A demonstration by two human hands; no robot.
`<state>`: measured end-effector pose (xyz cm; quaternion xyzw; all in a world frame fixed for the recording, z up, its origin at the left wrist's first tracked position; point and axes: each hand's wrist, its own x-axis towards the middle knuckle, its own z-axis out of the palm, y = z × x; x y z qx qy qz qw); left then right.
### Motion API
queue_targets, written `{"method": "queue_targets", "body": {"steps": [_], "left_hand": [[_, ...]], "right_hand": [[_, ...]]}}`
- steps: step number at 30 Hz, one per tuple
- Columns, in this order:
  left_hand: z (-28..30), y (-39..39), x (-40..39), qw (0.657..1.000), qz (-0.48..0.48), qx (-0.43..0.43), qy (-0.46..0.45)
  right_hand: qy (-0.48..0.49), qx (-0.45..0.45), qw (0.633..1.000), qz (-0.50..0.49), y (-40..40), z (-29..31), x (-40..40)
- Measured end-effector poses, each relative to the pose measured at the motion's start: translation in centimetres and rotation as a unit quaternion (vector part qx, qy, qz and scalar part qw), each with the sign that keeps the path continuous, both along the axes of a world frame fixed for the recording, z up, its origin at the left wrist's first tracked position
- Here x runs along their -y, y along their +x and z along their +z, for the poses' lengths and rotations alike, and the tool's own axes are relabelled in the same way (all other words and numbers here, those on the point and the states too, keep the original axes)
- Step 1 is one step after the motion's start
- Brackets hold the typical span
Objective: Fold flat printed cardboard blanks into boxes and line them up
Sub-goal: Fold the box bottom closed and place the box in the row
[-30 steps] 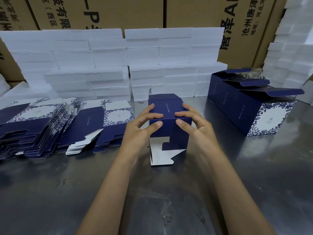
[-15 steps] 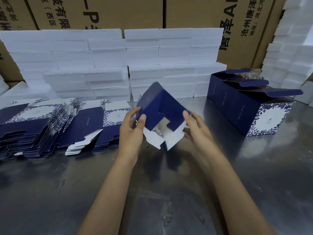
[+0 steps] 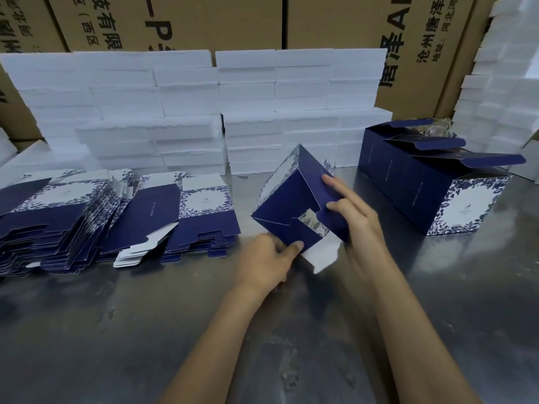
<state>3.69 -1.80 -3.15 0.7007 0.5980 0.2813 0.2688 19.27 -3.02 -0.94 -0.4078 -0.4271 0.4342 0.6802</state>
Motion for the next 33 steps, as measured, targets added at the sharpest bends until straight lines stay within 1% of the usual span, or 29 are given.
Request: {"method": "queue_targets", "body": {"steps": [1,3,6,8,10,11,12,13,14,15,16,18,19,21,22,24,29,33], "left_hand": [[0.0,0.2,0.1,0.999,-0.001,-0.04,0.02],[-0.1,0.8,0.4,0.996,-0.005,-0.082,0.044],[-0.1,1.5,0.8,0.99,-0.045,-0.117,0.064],[0.3,1.1,1.0,0.989,-0.096,-0.103,0.05],[1.3,0.3,1.1,0.99,-0.133,-0.052,0.016],[1.8,0.0,1.1,0.991,-0.132,-0.023,0.016],[2.3,-0.3,1.2,0.992,-0.12,0.023,0.037],[2.6,-0.5,1.3,0.989,-0.092,0.087,0.081],[2.8,-0.7,1.2,0.976,-0.056,0.157,0.139],[2.9,-0.9,1.1,0.959,-0.015,0.202,0.197],[2.9,-1.1,0.9,0.943,0.021,0.21,0.256],[2.9,-1.5,0.7,0.924,0.055,0.141,0.35],[2.7,-1.6,0.4,0.922,0.052,0.099,0.371],[1.9,-1.7,-0.2,0.932,0.019,0.063,0.357],[1.7,-1.6,-0.3,0.938,0.002,0.072,0.339],[1.5,-1.6,-0.5,0.944,-0.026,0.112,0.309],[2.0,-1.4,-0.5,0.938,-0.042,0.218,0.265],[2.1,-1.3,-0.4,0.939,-0.056,0.244,0.235]], "right_hand": [[0.005,0.011,1.0,-0.01,0.0,0.1,0.1],[0.013,0.042,0.999,-0.025,0.1,0.3,0.3],[0.005,0.172,0.985,-0.017,-0.3,0.4,0.5],[0.001,0.215,0.977,0.002,-0.5,0.4,0.5],[0.001,0.232,0.973,-0.002,-0.5,0.5,0.5],[0.005,0.237,0.972,-0.006,-0.5,0.5,0.5],[0.007,0.231,0.973,-0.008,-0.4,0.6,0.4],[0.008,0.218,0.976,-0.007,-0.4,0.6,0.4],[0.008,0.203,0.979,-0.005,-0.4,0.5,0.4],[0.005,0.188,0.982,-0.002,-0.4,0.5,0.3],[0.001,0.172,0.985,0.002,-0.5,0.4,0.3],[-0.004,0.136,0.991,0.013,-0.7,0.3,0.2],[-0.002,0.121,0.993,0.016,-0.8,0.3,0.2],[0.001,0.126,0.992,0.01,-0.9,0.1,0.2],[-0.001,0.143,0.99,0.006,-0.8,0.1,0.2],[-0.007,0.169,0.986,-0.003,-0.7,0.0,0.2],[0.016,0.188,0.982,0.0,-1.2,0.3,0.7],[0.034,0.231,0.972,-0.018,-1.5,0.5,0.7]]}}
